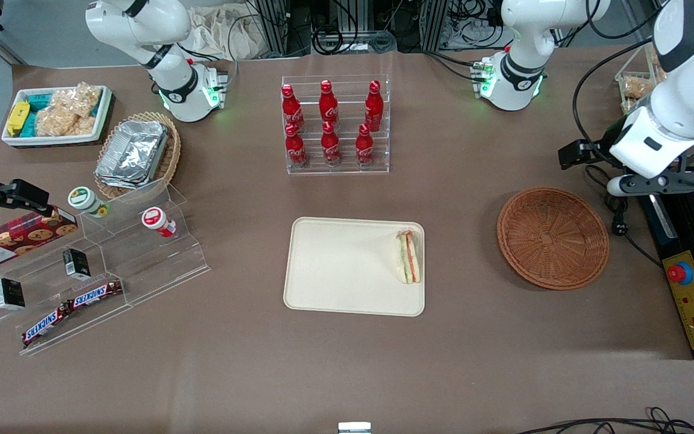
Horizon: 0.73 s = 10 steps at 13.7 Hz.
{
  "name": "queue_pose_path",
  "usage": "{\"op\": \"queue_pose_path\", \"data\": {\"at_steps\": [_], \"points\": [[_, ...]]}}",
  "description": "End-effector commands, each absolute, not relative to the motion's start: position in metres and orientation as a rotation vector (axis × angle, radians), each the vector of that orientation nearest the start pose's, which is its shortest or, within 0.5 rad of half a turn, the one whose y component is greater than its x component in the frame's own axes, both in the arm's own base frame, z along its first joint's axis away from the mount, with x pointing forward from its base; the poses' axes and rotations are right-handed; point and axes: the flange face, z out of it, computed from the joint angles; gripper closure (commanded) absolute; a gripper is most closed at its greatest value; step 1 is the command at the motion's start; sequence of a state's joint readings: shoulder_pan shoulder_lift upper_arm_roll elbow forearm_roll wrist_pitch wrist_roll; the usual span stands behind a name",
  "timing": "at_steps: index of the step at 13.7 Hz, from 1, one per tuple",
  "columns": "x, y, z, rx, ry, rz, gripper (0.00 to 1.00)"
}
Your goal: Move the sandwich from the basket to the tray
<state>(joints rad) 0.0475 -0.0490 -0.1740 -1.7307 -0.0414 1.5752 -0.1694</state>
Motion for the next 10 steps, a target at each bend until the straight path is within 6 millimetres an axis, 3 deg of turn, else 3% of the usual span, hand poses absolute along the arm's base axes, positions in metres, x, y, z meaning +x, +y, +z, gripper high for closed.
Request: {"op": "queue_pose_path", "data": {"at_steps": [1,4,6,10], "points": [[0.536,-0.072,0.577,-3.154,-0.068,0.201,0.00],[0.546,-0.071,0.572,-3.132,-0.083,0.201,0.00],[0.549,-0.083,0.576,-3.128,-0.053,0.170,0.00],[0.574,-0.092,0.573,-3.118,-0.006,0.174,0.00]]}}
